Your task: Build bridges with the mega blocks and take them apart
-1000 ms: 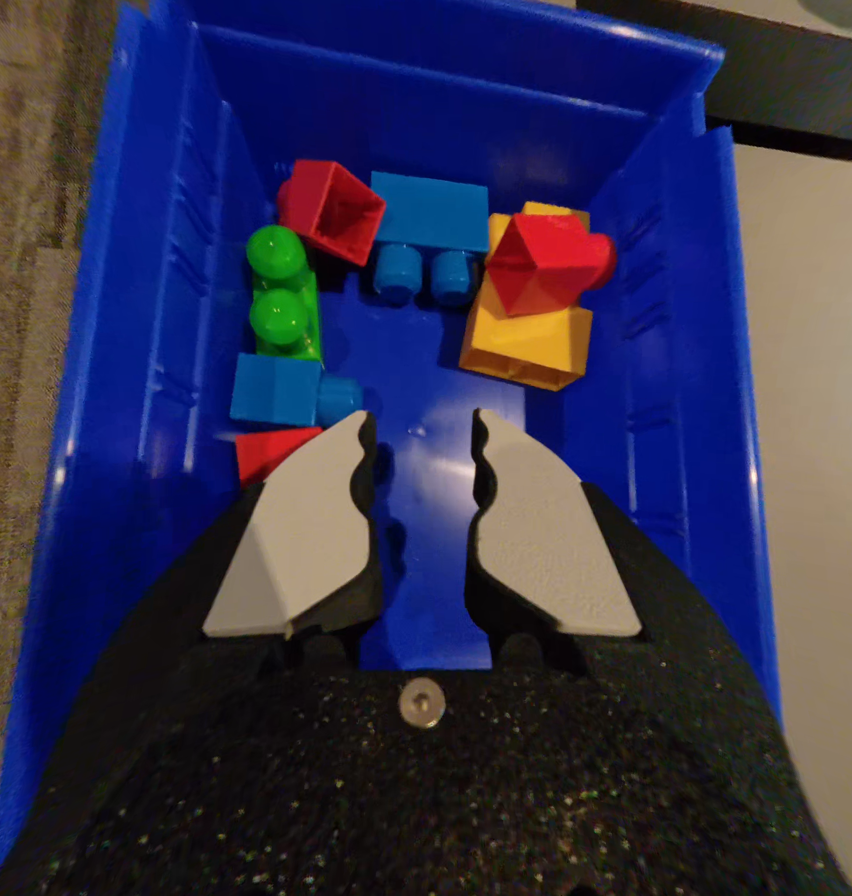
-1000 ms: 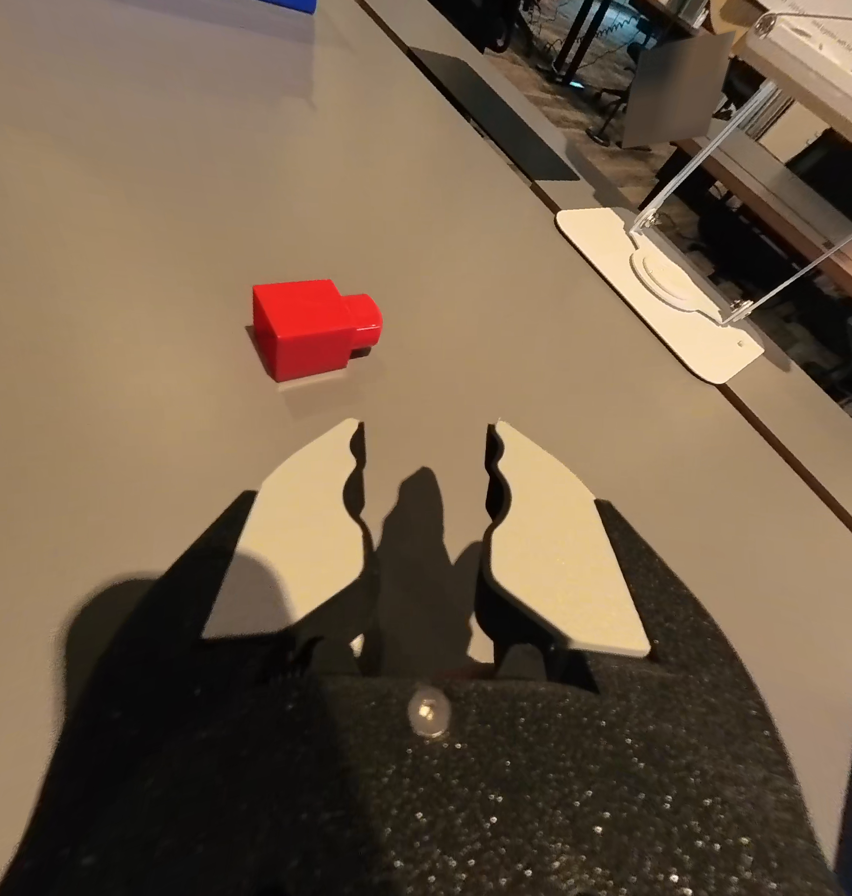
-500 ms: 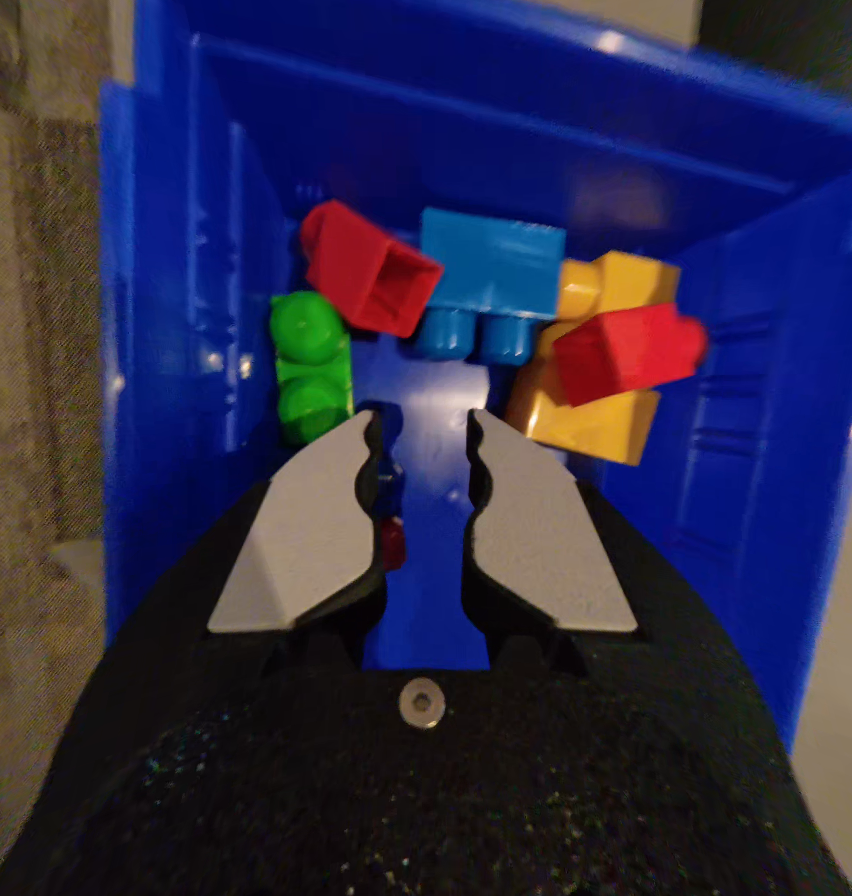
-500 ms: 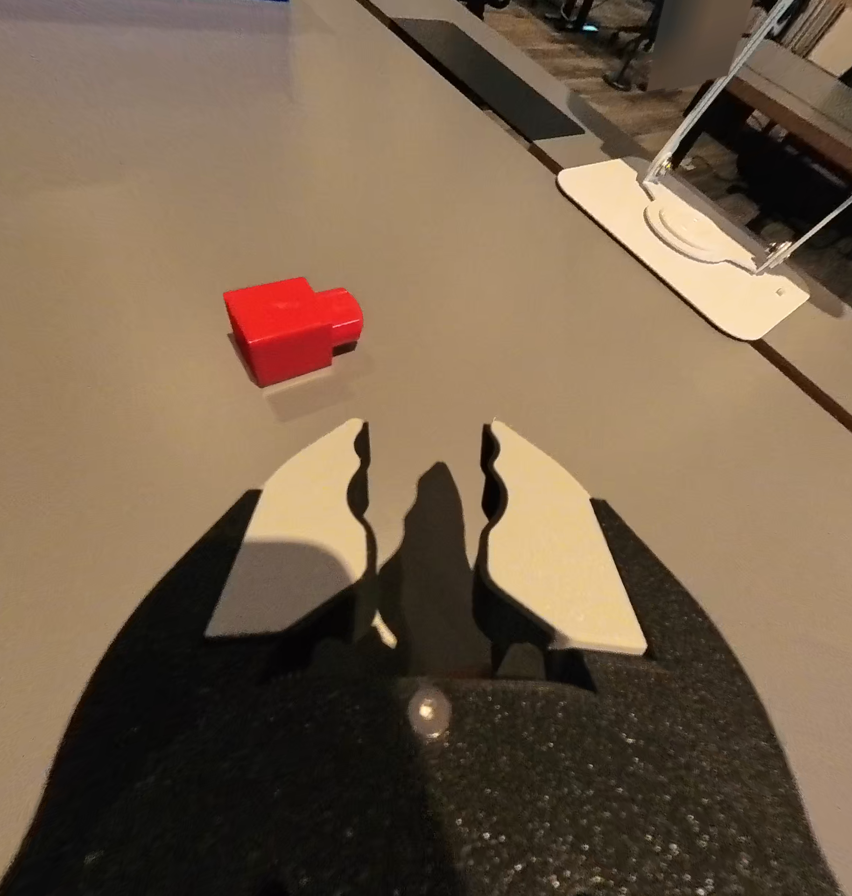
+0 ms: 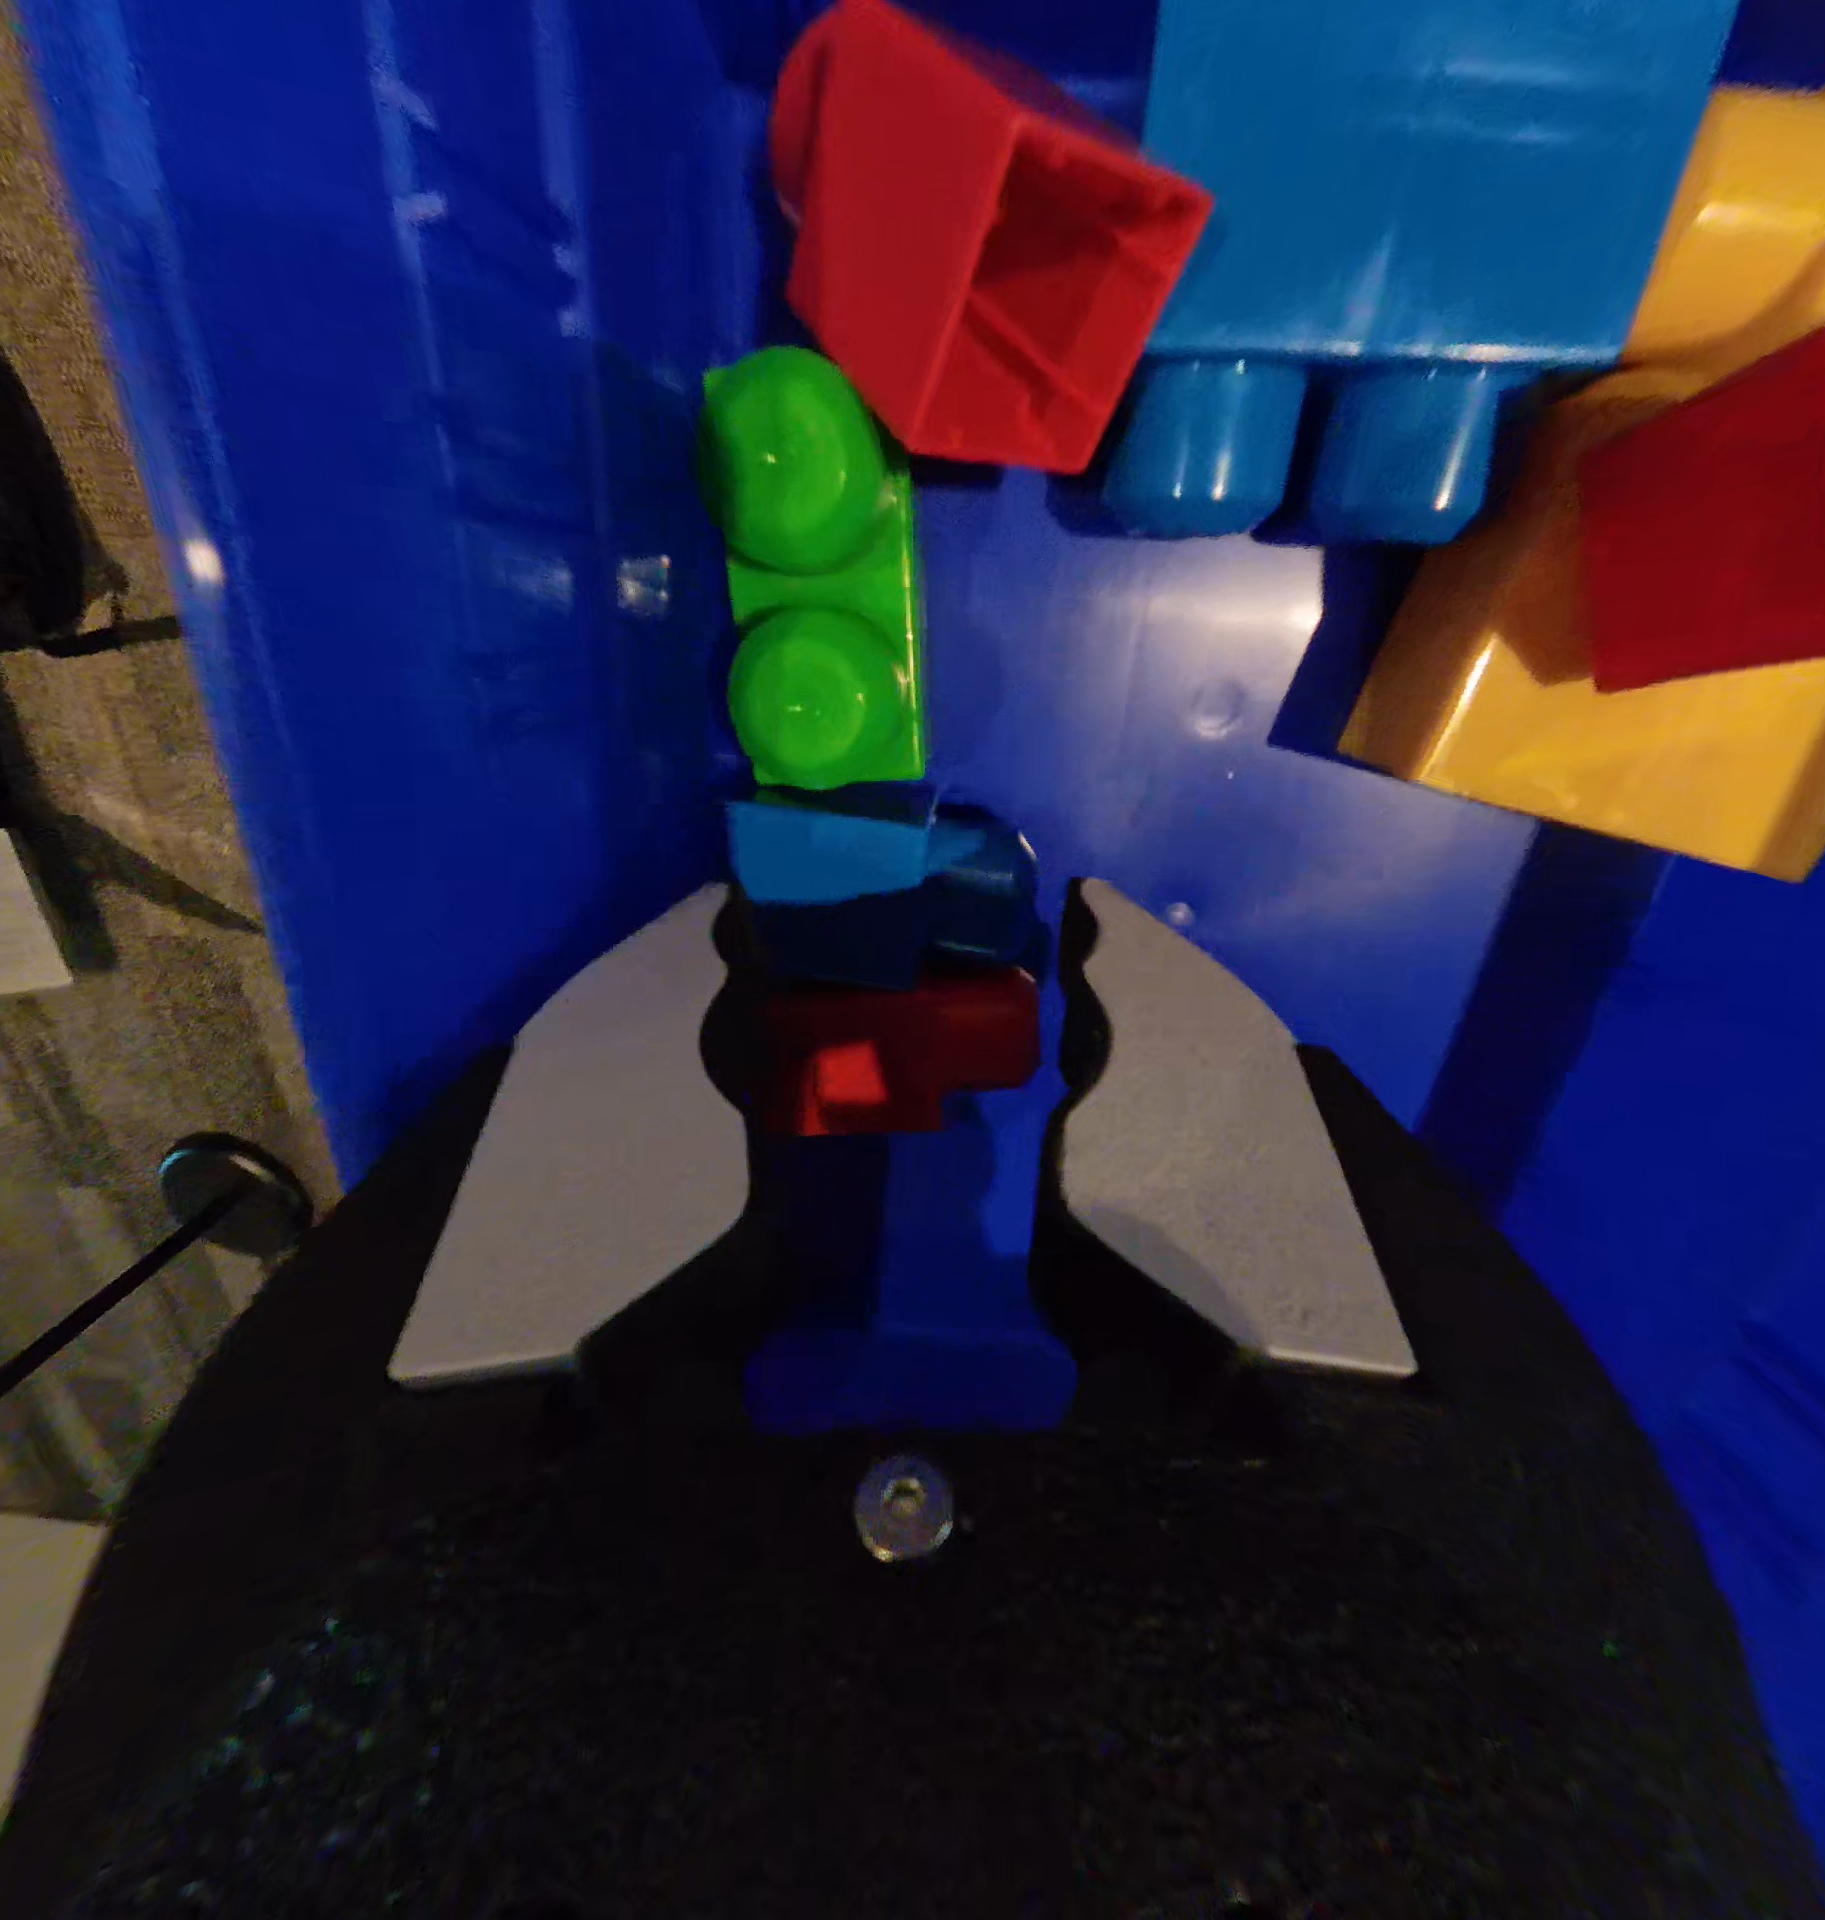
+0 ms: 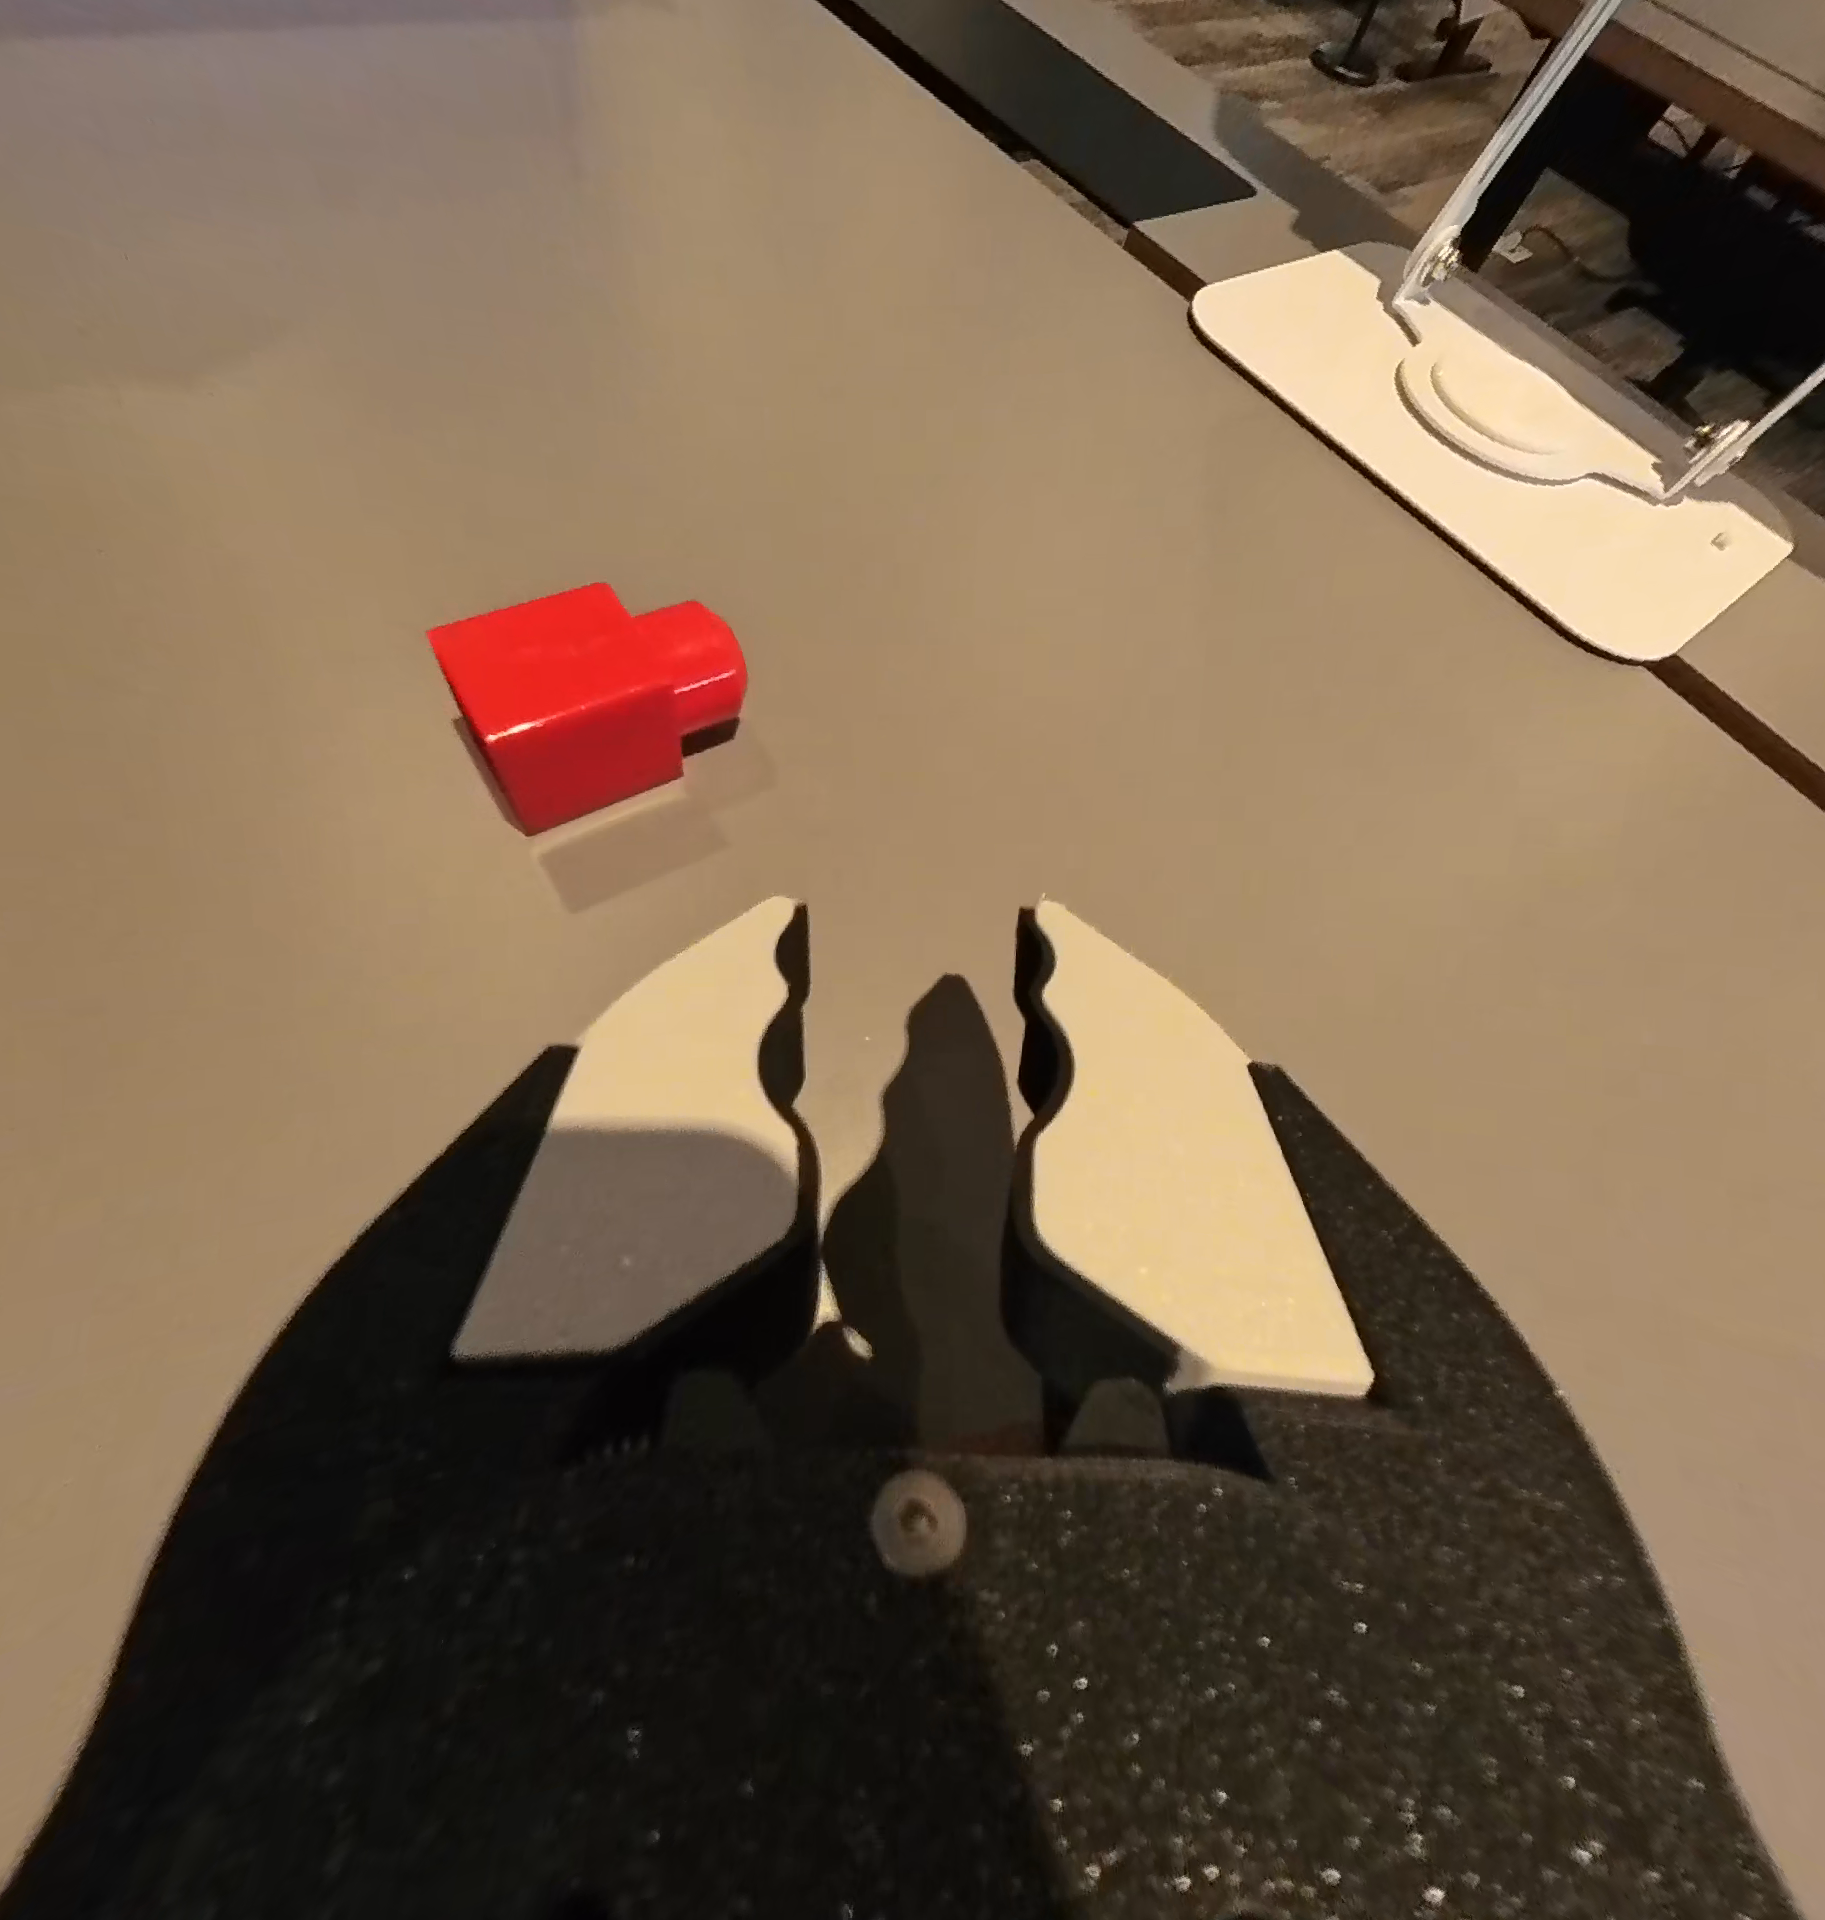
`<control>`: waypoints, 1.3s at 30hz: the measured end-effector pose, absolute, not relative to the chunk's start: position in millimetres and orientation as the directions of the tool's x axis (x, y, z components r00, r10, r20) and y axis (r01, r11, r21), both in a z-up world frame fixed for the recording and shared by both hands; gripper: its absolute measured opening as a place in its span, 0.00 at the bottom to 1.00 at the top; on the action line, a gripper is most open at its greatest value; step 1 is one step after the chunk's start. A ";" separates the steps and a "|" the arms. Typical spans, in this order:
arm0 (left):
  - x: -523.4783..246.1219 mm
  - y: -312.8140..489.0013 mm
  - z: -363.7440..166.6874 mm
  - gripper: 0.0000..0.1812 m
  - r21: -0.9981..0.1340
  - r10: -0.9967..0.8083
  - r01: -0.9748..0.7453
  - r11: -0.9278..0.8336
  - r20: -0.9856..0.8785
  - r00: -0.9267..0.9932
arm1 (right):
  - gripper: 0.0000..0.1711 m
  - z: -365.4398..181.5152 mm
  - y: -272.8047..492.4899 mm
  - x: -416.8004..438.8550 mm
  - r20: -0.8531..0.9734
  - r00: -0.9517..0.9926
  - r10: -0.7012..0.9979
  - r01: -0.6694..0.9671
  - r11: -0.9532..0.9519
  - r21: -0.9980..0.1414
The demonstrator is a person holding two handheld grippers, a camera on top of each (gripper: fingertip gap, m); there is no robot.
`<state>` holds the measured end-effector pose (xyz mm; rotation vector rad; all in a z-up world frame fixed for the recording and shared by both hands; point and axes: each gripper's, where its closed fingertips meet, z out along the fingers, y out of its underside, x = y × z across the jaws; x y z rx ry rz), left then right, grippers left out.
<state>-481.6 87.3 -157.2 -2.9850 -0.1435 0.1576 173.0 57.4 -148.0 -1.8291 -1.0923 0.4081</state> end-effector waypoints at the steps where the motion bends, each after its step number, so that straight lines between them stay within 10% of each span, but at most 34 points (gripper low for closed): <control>1: -483.0 87.5 -158.6 0.34 -0.149 0.084 0.065 -0.987 -0.124 0.989 | 0.22 -148.1 57.1 172.8 0.166 0.547 0.821 0.509 -0.167 -0.845; 13: -460.6 97.5 -145.7 0.36 -0.241 0.080 0.070 -0.968 -0.030 0.996 | 0.22 -146.7 55.5 172.3 0.162 0.537 0.828 0.502 -0.159 -0.850; 25: -458.9 79.6 -183.2 0.39 -0.055 0.071 0.071 -0.996 0.005 0.997 | 0.22 -147.6 56.3 172.4 0.164 0.539 0.826 0.507 -0.163 -0.847; 30: -434.6 107.3 -121.3 0.39 -0.290 0.026 0.022 -0.957 -0.010 1.000 | 0.22 -147.3 56.0 172.4 0.169 0.538 0.826 0.508 -0.158 -0.847; 39: -119.8 109.5 -36.3 0.39 -0.584 -0.828 -0.669 -0.460 0.008 0.561 | 0.22 -147.6 54.8 171.7 0.187 0.532 0.826 0.518 -0.143 -0.844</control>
